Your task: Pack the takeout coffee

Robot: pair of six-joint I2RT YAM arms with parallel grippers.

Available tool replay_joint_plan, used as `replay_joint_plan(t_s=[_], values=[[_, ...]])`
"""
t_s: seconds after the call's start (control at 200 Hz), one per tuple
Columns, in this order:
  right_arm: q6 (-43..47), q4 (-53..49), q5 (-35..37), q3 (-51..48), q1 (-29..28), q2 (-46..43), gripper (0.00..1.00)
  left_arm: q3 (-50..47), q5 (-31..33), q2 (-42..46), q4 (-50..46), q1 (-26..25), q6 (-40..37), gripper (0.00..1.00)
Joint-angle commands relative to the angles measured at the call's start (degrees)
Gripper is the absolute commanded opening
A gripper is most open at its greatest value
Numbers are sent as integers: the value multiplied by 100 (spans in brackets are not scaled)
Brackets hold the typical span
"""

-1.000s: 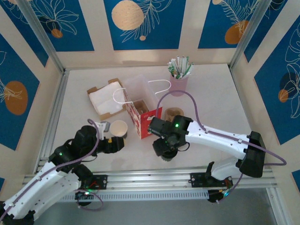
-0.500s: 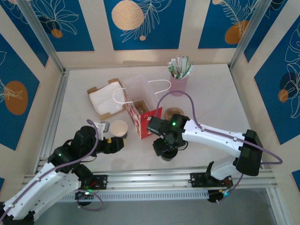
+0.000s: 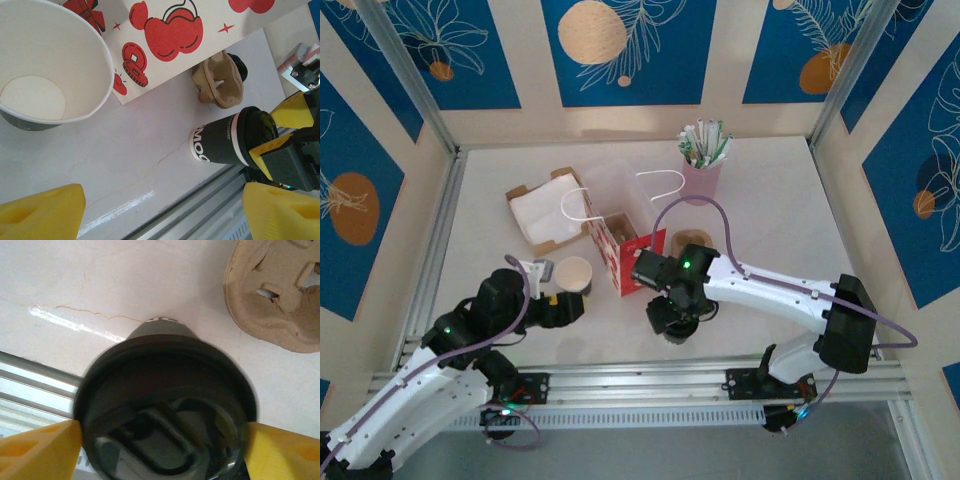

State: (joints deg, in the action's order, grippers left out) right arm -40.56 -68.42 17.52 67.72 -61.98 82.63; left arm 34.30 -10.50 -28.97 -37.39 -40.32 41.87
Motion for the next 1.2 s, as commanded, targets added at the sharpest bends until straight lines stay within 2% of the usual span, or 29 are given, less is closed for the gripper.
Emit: replay_joint_plan(t_s=[0.0,0.5,0.58,0.8,0.94,1.06,1.196], values=[[-75,-110,-126,-93,30,7,81,48,-119,50,-32,-41,-56,82],[-76,-101,-152,-110,33,-79,71,111,22,80,-90,-46,-64,82],[-67,-126,-155,-102,29,-109,70,225,293,174,-262,-43,-94,82],[-81,-224,-161,-60,-16,-241,68,850,1688,95,-1024,-4,-294,86],[-68,-298,-184,-36,-16,-340,68,1285,1988,-459,-986,197,-564,91],[-48,-351,-178,7,-16,-454,68,1697,1567,-1236,-678,769,-887,91],[-23,-467,-166,134,-6,-568,67,2043,214,-2067,-200,2043,-1063,80]])
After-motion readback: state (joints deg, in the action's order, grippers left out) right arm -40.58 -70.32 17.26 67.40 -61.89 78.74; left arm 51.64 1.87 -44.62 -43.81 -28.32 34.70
